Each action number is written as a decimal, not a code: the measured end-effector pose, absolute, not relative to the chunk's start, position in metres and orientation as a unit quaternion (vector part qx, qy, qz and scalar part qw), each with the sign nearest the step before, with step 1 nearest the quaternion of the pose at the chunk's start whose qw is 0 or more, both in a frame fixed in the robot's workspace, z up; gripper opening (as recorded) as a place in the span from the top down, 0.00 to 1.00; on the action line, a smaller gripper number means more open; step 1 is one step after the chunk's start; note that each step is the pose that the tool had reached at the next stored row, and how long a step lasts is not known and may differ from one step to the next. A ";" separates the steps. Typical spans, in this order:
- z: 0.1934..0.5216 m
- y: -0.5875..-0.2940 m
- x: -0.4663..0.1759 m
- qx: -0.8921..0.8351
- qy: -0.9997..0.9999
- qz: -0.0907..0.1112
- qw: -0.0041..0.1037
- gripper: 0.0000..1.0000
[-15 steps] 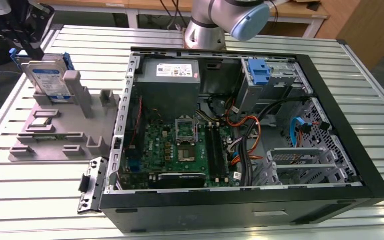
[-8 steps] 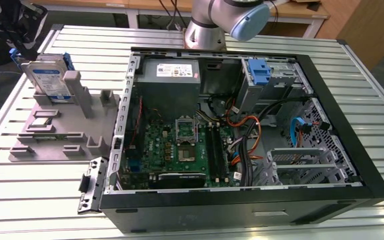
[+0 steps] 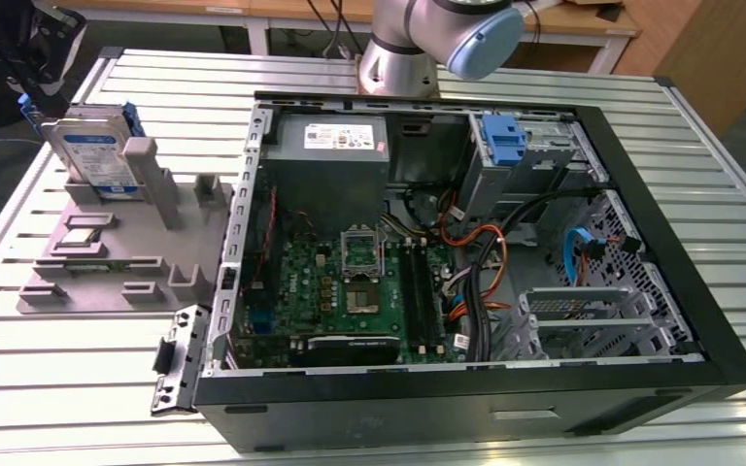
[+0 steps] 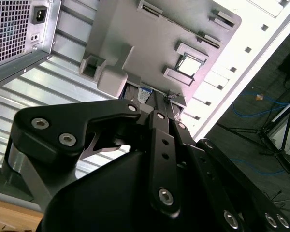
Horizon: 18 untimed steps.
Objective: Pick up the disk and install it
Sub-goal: 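Reach for the disk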
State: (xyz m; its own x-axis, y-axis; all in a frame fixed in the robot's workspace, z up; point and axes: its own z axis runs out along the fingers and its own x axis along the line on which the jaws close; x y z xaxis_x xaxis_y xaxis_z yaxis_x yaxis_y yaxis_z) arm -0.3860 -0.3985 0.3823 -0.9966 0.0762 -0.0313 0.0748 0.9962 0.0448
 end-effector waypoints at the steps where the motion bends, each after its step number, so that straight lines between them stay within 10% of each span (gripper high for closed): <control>1: 0.382 -0.398 -0.386 0.038 0.999 0.022 0.016 0.90; 18: 0.373 -0.393 -0.395 0.038 0.999 0.022 0.016 0.90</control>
